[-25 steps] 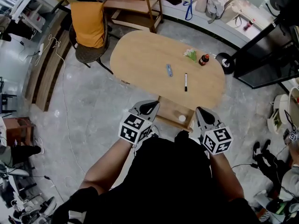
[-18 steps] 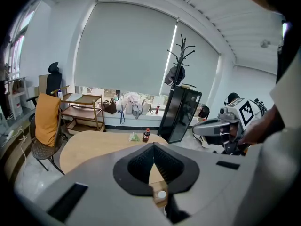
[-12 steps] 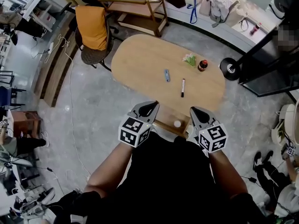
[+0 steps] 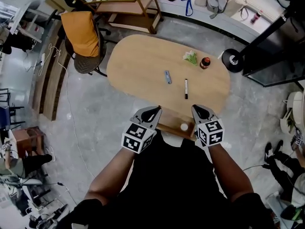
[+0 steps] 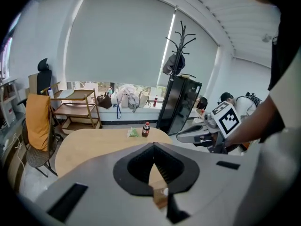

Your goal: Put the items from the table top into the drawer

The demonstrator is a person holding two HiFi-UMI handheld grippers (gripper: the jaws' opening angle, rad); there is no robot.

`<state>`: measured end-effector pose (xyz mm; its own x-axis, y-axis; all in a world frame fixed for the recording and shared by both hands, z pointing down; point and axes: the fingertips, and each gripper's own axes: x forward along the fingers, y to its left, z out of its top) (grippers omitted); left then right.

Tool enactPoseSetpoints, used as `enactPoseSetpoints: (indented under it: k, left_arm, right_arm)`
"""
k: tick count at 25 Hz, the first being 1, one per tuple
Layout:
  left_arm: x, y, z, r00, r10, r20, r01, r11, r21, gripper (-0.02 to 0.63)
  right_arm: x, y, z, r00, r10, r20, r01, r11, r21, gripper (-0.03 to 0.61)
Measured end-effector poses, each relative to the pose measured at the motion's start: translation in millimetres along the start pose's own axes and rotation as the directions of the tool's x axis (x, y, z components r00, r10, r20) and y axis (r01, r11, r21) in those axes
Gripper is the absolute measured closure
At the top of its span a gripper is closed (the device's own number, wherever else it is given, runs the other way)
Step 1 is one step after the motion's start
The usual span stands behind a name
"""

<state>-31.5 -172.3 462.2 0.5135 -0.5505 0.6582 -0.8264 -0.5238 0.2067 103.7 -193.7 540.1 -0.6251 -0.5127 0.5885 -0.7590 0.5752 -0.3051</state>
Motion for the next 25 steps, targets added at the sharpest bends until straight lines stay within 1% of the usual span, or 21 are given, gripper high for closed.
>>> enactPoseSetpoints:
  k: [3, 6, 9, 12, 13, 14, 15, 18, 22, 25]
  left_arm:
    - [12.4, 30.1, -10.0, 0.998, -0.040, -0.044, 0.042, 0.998, 0.042, 0.612]
    - [24.4, 62.5, -23.3, 0.994, -0.071, -0.082, 0.075, 0.996, 0.051, 0.612]
    - [34.0, 85.3, -36.4, 0.989, -0.094, -0.114, 0.101, 0.993, 0.056, 0.612]
    - [40.7, 96.5, -53.9, 0.985, -0.112, -0.135, 0.118, 0.992, 0.036, 0.612]
    - [41.6, 98.2, -59.5, 0.983, -0.119, -0.139, 0.124, 0.992, 0.028, 0.612]
    - [42.0, 99.9, -65.6, 0.982, -0.124, -0.145, 0.128, 0.992, 0.019, 0.612]
    - [41.9, 101.9, -72.3, 0.980, -0.128, -0.153, 0.131, 0.991, 0.010, 0.612]
    - [41.4, 109.6, -91.5, 0.976, -0.126, -0.178, 0.124, 0.992, -0.019, 0.612]
    - [41.5, 121.9, -109.4, 0.974, -0.110, -0.198, 0.099, 0.993, -0.061, 0.612]
    - [36.3, 125.7, -120.1, 0.973, -0.104, -0.206, 0.089, 0.992, -0.084, 0.612]
  right_arm:
    - [45.7, -19.9, -22.5, 0.995, -0.085, -0.049, 0.088, 0.995, 0.056, 0.574]
    - [98.4, -41.2, -52.9, 0.982, -0.150, -0.119, 0.157, 0.986, 0.058, 0.574]
    - [150.1, -66.7, -87.5, 0.959, -0.195, -0.208, 0.211, 0.976, 0.057, 0.573]
    - [189.9, -94.4, -125.1, 0.924, -0.230, -0.305, 0.259, 0.964, 0.058, 0.561]
    - [201.0, -102.7, -136.6, 0.911, -0.238, -0.336, 0.273, 0.960, 0.061, 0.536]
    - [211.4, -110.3, -147.1, 0.898, -0.245, -0.365, 0.287, 0.956, 0.065, 0.474]
    - [221.2, -117.3, -156.6, 0.885, -0.251, -0.391, 0.300, 0.951, 0.069, 0.463]
    - [248.3, -137.0, -177.7, 0.854, -0.266, -0.446, 0.331, 0.941, 0.072, 0.463]
    - [273.8, -163.4, -182.6, 0.826, -0.305, -0.473, 0.357, 0.934, 0.022, 0.463]
    - [279.7, -166.1, -192.7, 0.802, -0.305, -0.513, 0.353, 0.935, -0.003, 0.463]
